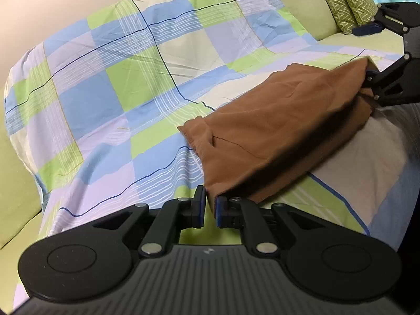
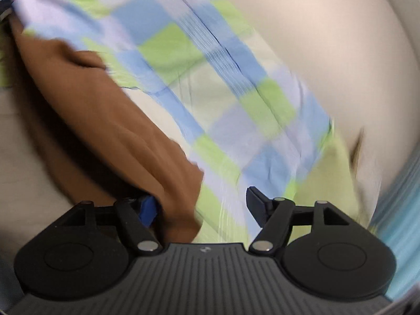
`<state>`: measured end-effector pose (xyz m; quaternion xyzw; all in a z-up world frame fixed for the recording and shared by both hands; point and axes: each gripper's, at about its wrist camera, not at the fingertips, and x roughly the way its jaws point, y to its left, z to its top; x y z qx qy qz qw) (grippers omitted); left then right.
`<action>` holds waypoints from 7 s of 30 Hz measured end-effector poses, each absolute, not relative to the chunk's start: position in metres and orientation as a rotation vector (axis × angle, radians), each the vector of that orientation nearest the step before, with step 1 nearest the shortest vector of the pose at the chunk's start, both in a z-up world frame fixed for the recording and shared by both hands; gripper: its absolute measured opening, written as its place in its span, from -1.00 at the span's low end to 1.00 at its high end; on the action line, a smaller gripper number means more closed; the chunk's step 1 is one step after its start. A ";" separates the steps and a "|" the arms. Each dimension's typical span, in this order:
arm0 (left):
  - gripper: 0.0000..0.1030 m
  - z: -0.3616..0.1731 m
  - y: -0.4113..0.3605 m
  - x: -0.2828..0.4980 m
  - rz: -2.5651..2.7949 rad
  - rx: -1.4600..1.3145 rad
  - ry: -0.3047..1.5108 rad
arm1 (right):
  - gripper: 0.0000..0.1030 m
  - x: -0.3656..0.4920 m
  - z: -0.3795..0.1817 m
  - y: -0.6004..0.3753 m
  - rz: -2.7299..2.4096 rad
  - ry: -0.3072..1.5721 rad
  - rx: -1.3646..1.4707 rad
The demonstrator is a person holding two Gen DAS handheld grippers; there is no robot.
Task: Fold clothes
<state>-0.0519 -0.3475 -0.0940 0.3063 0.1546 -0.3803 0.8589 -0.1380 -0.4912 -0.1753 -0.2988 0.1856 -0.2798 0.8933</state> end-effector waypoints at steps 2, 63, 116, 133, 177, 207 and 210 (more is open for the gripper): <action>-0.82 -0.094 -0.347 -0.052 -0.796 0.644 0.327 | 0.30 -0.138 -0.176 -0.482 -0.501 0.383 -0.591; -0.30 -0.067 -0.304 -0.060 -0.915 0.534 0.425 | 0.65 -0.221 -0.180 -0.503 -0.589 0.378 -0.325; -0.04 -0.052 -0.243 0.064 -0.893 0.292 0.525 | -0.23 -0.021 -0.200 -0.320 -0.084 0.561 -0.494; 0.33 -0.078 -0.300 0.026 -1.226 1.019 -0.049 | -0.99 -0.059 -0.164 -0.332 -0.089 0.540 -0.519; -0.95 0.113 -0.408 0.016 -1.071 1.243 -0.307 | -1.00 -0.110 0.023 -0.504 -0.190 0.172 -0.594; -0.94 -0.024 -0.343 -0.044 -1.282 1.242 0.343 | -1.00 -0.180 -0.137 -0.434 0.133 0.435 -0.474; -0.94 -0.006 -0.378 -0.005 -1.281 1.267 0.332 | -1.00 -0.144 -0.112 -0.470 0.131 0.434 -0.421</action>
